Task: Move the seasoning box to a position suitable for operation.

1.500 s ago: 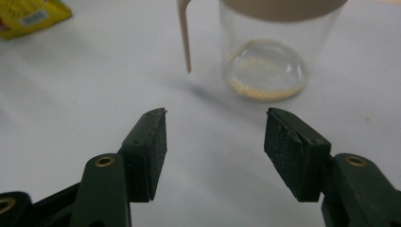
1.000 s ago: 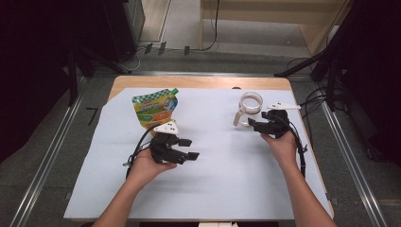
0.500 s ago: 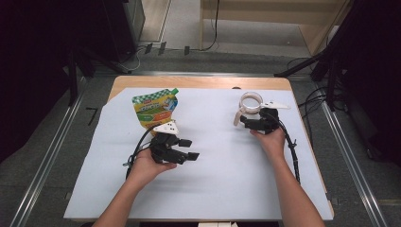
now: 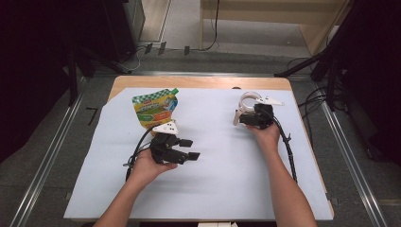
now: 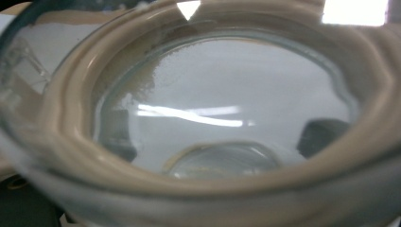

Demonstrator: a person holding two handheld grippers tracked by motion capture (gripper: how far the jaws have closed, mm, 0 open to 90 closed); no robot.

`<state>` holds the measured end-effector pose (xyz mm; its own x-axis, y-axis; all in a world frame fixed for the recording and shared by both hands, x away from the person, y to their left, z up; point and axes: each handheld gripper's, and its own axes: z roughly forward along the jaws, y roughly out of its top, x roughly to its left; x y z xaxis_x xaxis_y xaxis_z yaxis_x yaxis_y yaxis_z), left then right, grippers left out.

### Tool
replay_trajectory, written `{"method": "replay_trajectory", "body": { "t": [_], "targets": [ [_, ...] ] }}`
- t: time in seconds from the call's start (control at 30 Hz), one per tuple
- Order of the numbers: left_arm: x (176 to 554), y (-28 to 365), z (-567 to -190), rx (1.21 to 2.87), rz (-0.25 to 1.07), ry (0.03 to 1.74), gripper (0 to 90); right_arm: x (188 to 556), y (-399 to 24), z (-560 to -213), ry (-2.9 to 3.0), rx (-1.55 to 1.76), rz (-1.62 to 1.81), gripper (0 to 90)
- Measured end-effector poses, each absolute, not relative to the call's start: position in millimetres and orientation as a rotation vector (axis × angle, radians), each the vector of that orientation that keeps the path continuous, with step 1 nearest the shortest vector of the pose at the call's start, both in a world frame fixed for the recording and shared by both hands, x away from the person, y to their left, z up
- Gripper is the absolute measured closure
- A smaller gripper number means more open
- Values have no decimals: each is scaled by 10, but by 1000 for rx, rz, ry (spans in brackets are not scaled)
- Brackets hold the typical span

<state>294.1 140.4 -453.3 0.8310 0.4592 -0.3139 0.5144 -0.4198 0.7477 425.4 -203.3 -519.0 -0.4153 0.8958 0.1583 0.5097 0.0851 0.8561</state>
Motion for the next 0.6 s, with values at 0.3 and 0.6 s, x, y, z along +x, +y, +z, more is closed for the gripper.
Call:
{"method": "replay_trajectory", "body": {
  "t": [0.3,0.6],
  "targets": [
    [2948,1401,-4548,2065,-82,731,377,4237,-2027,-5164,1941,1393,1259,110],
    [2942,1381,-4560,2055,-86,738,376,4122,-2095,-4987,1927,1392,1314,116]
  ]
}}
